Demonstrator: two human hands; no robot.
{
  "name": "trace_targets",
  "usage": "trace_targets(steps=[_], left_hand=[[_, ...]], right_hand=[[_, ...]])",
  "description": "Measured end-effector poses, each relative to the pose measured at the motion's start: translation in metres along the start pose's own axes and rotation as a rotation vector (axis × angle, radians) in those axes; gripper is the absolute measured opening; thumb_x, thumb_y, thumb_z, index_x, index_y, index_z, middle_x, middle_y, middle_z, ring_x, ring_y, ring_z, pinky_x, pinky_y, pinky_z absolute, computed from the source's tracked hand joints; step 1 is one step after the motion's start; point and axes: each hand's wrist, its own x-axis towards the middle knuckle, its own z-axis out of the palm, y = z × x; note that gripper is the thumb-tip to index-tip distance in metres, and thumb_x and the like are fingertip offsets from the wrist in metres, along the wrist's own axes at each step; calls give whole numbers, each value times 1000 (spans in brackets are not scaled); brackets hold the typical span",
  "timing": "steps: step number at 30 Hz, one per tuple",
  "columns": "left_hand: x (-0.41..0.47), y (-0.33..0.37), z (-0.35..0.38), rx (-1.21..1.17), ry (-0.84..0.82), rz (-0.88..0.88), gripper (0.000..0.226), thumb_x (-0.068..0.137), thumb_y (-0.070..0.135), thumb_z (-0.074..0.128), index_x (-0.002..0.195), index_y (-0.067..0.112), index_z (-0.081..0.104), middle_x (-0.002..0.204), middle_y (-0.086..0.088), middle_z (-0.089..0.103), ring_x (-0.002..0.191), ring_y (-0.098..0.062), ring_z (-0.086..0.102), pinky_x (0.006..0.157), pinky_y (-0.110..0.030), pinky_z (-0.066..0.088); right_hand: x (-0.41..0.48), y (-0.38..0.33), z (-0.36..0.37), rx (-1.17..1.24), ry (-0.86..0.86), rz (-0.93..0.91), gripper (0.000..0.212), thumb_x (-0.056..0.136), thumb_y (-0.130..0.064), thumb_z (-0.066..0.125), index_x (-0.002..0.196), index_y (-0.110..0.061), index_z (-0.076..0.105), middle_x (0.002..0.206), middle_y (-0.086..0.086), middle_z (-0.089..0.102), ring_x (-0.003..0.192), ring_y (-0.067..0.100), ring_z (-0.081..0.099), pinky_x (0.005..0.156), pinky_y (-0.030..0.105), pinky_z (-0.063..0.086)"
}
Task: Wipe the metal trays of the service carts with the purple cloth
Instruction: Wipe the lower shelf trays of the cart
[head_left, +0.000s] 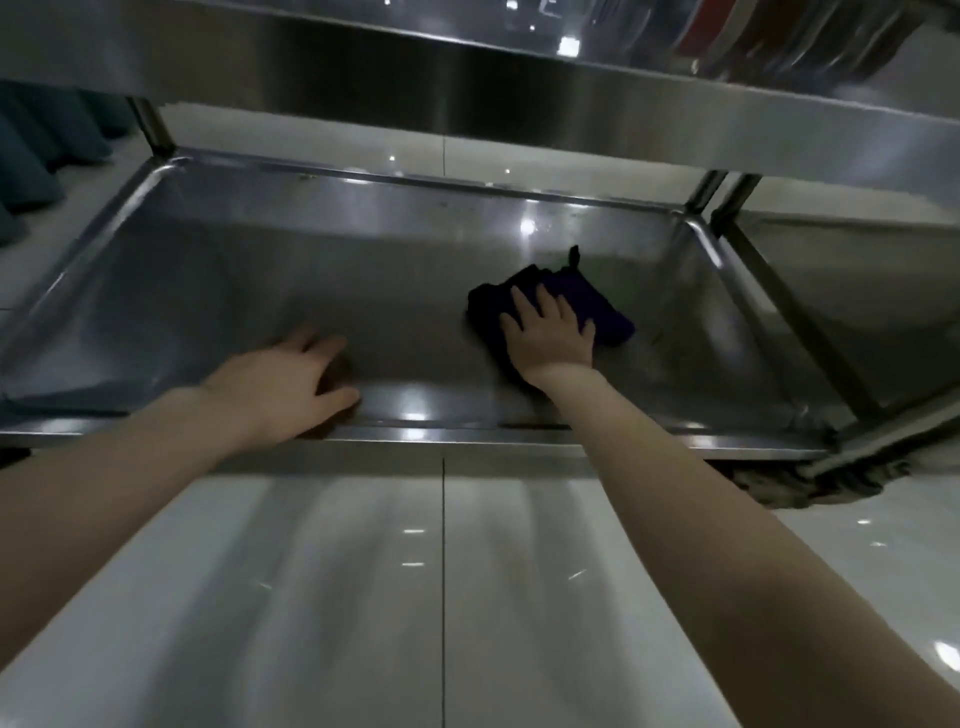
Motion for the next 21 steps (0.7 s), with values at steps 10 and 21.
trace_targets(steps=[10, 21], left_hand=[[10, 136, 31, -91, 94, 126, 50, 96, 50, 38, 144, 43, 30, 159, 9, 17, 145, -25, 15, 111, -56, 23], [20, 160, 26, -156, 97, 42, 49, 84, 42, 58, 131, 34, 45, 146, -1, 32, 132, -35, 32, 106, -56, 31]], right_hand=[[-84, 88, -5, -95, 65, -173, 51, 100, -53, 28, 149, -44, 23, 160, -10, 18, 147, 17, 16, 118, 46, 14], [-67, 103, -5, -25, 130, -120, 50, 101, -50, 28, 150, -39, 27, 160, -6, 21, 147, 19, 15, 117, 51, 9]])
